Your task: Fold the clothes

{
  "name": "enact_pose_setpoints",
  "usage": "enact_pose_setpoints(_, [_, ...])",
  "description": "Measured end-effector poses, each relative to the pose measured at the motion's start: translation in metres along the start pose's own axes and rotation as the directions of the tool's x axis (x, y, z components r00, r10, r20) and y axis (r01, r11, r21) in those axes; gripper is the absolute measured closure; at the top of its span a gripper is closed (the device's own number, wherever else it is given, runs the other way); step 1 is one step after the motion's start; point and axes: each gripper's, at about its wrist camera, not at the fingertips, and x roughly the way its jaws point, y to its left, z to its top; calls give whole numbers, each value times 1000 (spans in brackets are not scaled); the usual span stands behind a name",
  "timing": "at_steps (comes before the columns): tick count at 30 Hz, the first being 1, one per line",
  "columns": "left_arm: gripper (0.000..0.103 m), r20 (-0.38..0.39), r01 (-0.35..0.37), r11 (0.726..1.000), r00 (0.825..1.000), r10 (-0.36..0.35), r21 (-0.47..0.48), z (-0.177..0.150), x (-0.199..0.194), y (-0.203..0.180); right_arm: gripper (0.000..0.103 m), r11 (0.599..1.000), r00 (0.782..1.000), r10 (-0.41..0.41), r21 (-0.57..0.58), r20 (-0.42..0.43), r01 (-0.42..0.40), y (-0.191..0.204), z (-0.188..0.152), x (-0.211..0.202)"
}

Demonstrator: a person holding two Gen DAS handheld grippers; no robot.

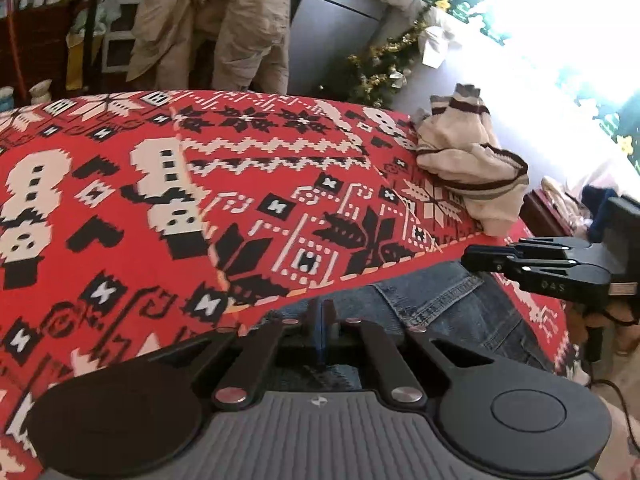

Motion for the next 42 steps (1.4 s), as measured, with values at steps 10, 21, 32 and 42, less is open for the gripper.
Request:
enact_pose_setpoints(10, [84, -12, -95, 980, 995, 99, 177, -9, -22, 2, 87, 999, 999, 32, 24, 17, -32, 4, 2, -31])
enact_pose_setpoints(21, [83, 16, -130, 957, 991, 130, 258, -24, -5, 0, 84, 964, 981, 188, -184, -51, -194, 139, 23, -3])
enact_pose_setpoints(32, [91, 53, -107, 970, 994, 98, 218, -31, -7, 6, 92, 916, 987, 74, -381, -145, -125, 197, 33, 64])
enact_pose_setpoints(42, [78, 119, -139, 938, 987, 105, 319, -27, -12, -6, 98, 961, 950, 275, 38, -148, -272, 136, 52, 57])
